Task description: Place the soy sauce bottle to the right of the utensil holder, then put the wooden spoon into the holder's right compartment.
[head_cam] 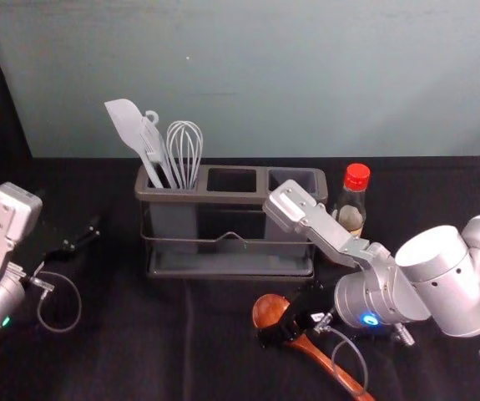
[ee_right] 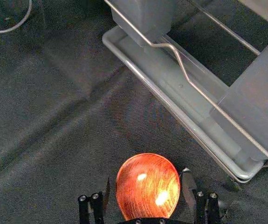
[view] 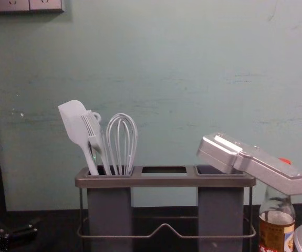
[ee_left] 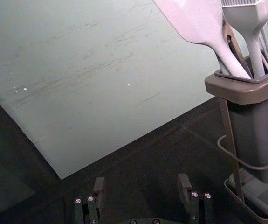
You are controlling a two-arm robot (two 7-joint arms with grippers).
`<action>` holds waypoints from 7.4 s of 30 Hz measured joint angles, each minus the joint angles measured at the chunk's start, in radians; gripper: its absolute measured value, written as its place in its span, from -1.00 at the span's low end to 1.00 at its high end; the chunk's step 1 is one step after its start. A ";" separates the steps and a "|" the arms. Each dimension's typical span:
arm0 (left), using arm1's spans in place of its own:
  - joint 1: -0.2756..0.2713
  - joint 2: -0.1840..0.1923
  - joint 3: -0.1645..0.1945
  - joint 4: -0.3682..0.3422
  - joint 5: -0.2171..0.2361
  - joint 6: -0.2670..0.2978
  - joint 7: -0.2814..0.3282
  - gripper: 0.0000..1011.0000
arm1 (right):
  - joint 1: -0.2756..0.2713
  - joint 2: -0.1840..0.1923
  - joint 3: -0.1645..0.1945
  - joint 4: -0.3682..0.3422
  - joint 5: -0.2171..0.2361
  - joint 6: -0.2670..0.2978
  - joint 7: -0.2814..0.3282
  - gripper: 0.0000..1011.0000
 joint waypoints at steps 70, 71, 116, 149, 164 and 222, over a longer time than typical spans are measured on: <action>0.000 0.000 0.000 0.000 0.000 0.000 0.000 1.00 | -0.192 0.032 0.220 -0.316 0.031 -0.389 -0.089 0.66; 0.000 0.000 0.000 0.000 0.000 0.000 0.000 1.00 | -0.199 0.029 0.232 -0.326 0.036 -0.412 -0.098 0.66; 0.000 0.000 0.000 0.000 0.000 0.000 0.000 1.00 | 0.198 -0.225 0.204 0.116 -0.011 -0.621 -0.227 0.66; 0.000 0.000 0.000 0.000 0.000 0.000 0.000 1.00 | 0.102 -0.174 0.241 0.037 0.032 -0.582 -0.173 0.66; 0.000 0.000 0.000 0.000 0.000 0.000 0.000 1.00 | -0.033 -0.051 0.309 -0.124 0.141 -0.531 -0.135 0.66; 0.000 0.000 0.000 0.000 0.000 0.000 0.000 1.00 | -0.033 -0.053 0.223 -0.032 0.120 -0.532 -0.195 0.99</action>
